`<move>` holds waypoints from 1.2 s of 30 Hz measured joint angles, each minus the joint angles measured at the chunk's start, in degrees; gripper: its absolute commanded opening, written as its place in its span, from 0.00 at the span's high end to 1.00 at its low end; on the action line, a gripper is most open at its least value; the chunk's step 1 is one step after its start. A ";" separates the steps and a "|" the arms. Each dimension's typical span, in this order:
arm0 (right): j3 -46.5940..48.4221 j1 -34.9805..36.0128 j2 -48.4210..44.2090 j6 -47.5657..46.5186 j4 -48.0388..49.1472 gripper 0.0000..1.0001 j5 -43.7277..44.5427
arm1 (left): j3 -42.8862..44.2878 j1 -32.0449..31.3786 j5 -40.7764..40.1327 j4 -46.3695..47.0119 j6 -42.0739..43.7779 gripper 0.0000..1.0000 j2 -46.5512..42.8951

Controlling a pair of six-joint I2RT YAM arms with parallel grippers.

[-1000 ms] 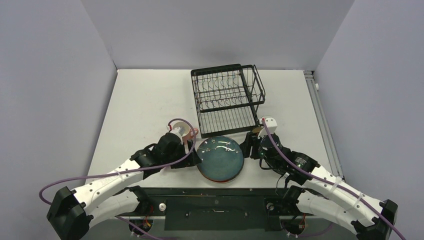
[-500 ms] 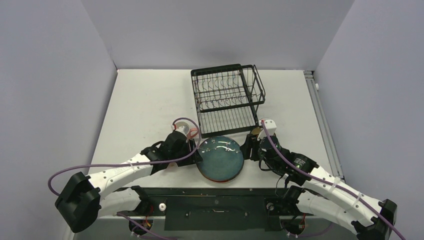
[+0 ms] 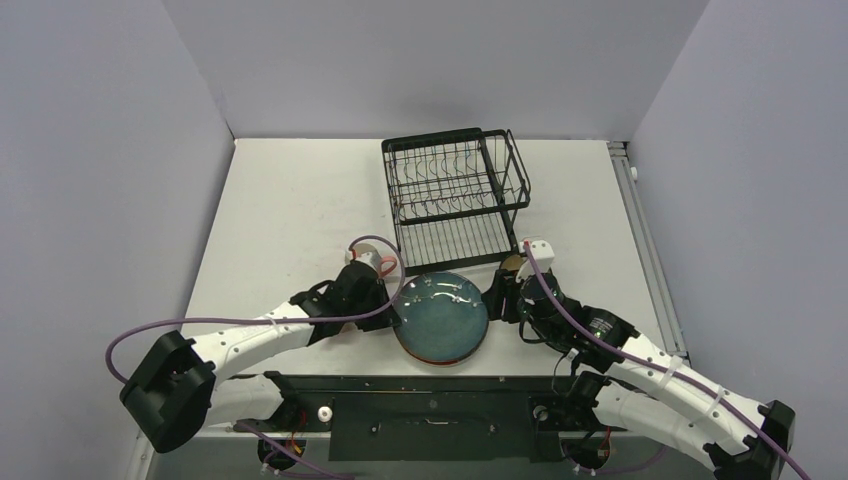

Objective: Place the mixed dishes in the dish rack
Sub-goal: Pick up the plate at the center of the board.

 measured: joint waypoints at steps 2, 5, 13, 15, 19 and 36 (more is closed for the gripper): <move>-0.02 0.00 -0.15 0.00 0.00 0.51 0.00 | 0.00 0.24 0.11 0.46 -0.26 0.99 0.11; -0.46 0.00 -0.42 0.02 0.02 0.51 0.00 | 0.00 0.70 0.28 1.38 -0.76 1.00 0.09; -2.27 0.00 -0.52 0.85 -0.02 0.51 -0.22 | 0.07 0.96 -0.04 0.07 -0.59 1.00 -1.68; -2.29 0.00 -0.52 1.03 -0.02 0.51 -0.22 | 0.26 1.05 -0.46 -1.25 -0.33 1.00 -3.06; -2.69 0.00 -0.13 1.55 0.02 0.51 -0.24 | 0.74 1.07 -1.31 -3.98 0.20 1.00 -5.75; -3.39 2.71 13.20 3.82 5.29 0.51 -5.95 | 0.66 1.05 -3.82 -12.20 0.81 1.00 -14.95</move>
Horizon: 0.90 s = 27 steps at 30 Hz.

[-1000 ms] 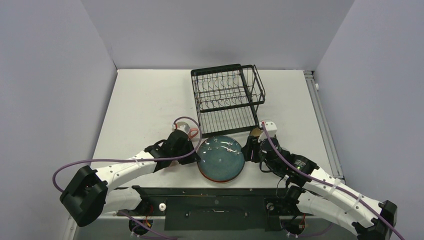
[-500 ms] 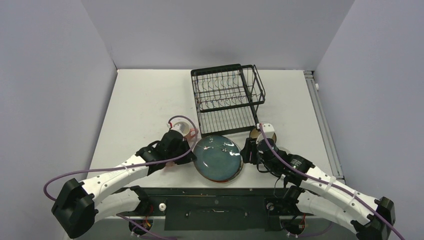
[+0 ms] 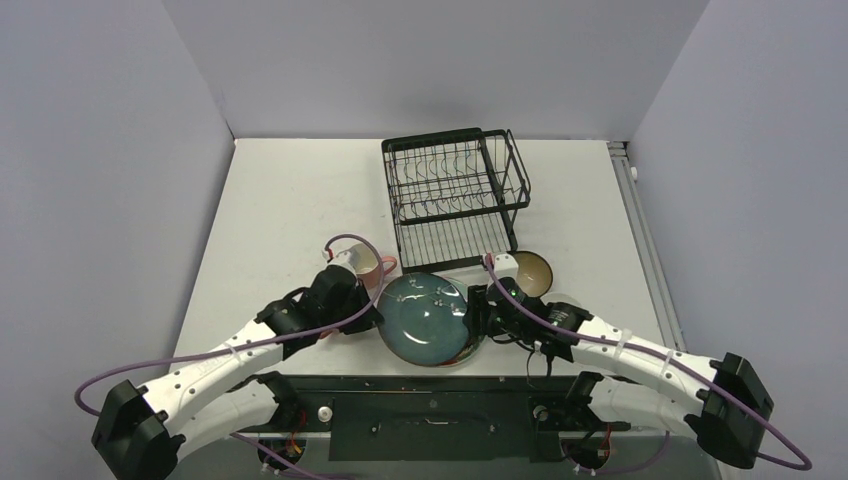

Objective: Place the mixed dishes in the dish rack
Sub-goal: Pick up the plate at the center of the board.

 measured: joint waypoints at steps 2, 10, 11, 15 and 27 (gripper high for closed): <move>0.00 0.35 1.60 0.11 0.50 0.51 -0.17 | -0.42 0.00 0.00 -0.09 -0.28 1.00 -0.48; 0.02 1.05 5.90 1.31 2.91 0.51 -0.26 | -2.14 0.09 -0.11 -0.31 -1.70 1.00 -2.47; 0.04 1.05 6.32 1.53 3.21 0.50 -0.26 | -2.32 0.09 -0.20 -0.42 -1.84 1.00 -2.64; 0.04 1.05 7.63 2.21 4.20 0.50 -0.24 | -2.86 0.13 -0.48 -0.70 -2.14 1.00 -3.08; 0.02 1.05 11.08 5.25 8.35 0.49 -1.42 | -4.42 0.33 -0.46 0.09 -3.74 1.00 -3.41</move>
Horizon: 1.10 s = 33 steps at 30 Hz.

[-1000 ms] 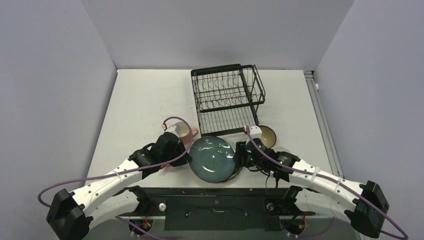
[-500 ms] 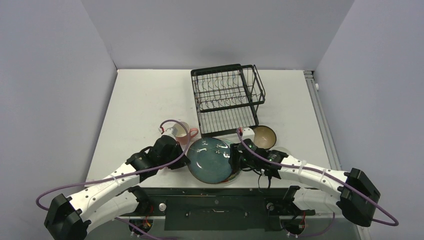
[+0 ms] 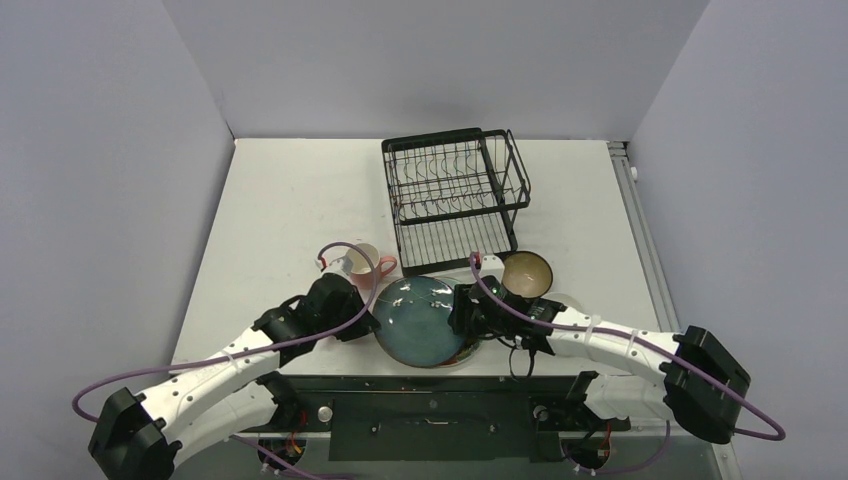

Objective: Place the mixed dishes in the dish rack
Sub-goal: Pick up the plate at the center of the board.

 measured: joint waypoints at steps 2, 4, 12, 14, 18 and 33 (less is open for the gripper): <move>0.00 0.00 0.26 0.76 1.03 0.49 -0.35 | -0.02 0.02 0.00 0.28 -0.04 1.00 0.44; -0.07 0.00 0.50 1.22 1.55 0.49 -0.35 | -0.07 0.04 0.00 0.52 -0.09 1.00 0.90; -2.56 -0.13 0.68 3.85 4.48 0.48 -0.94 | -0.81 0.04 0.02 1.90 -0.52 1.00 1.27; -3.19 -0.44 0.66 4.46 5.81 0.48 -1.16 | -1.05 0.04 0.02 2.25 -0.66 1.00 1.36; -4.61 -1.42 0.63 6.05 9.16 0.48 -1.46 | -1.42 0.07 -0.02 2.82 -0.87 1.00 1.51; -14.84 -6.60 -3.26 14.32 25.77 0.49 -4.72 | -2.69 0.39 -0.33 8.26 -0.90 1.00 4.13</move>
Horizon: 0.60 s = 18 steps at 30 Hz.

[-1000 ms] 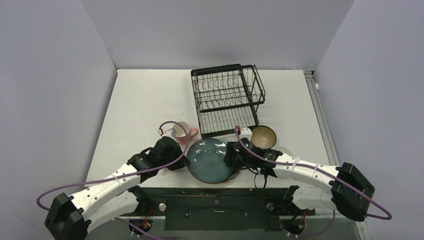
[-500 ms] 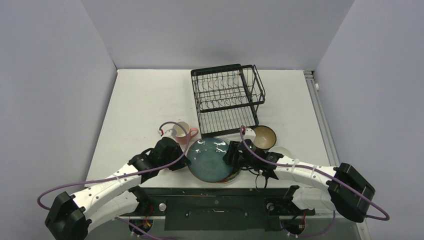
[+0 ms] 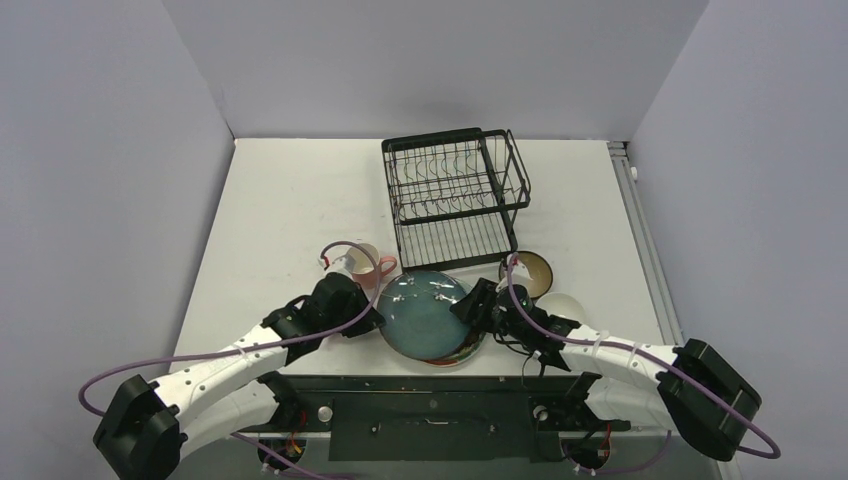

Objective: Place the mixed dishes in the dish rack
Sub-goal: Pick up the plate at the center of the board.

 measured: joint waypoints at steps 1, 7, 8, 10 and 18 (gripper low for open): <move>-0.55 -0.20 -0.35 0.24 0.61 0.49 -0.13 | -0.02 0.04 0.02 0.46 0.02 1.00 0.33; -4.04 -1.51 -3.28 2.32 4.26 0.49 -1.07 | -0.48 0.04 0.37 3.34 0.04 1.00 2.16; -4.55 -1.68 -3.65 2.60 4.90 0.49 -1.14 | -0.50 0.04 0.42 3.69 0.07 1.00 2.40; -5.25 -1.81 -4.00 3.06 5.90 0.49 -1.16 | -0.50 0.04 0.46 4.15 0.09 1.00 2.82; -6.64 -2.60 -3.23 4.09 9.38 0.50 -0.79 | -1.05 0.15 0.70 6.75 0.11 1.00 4.24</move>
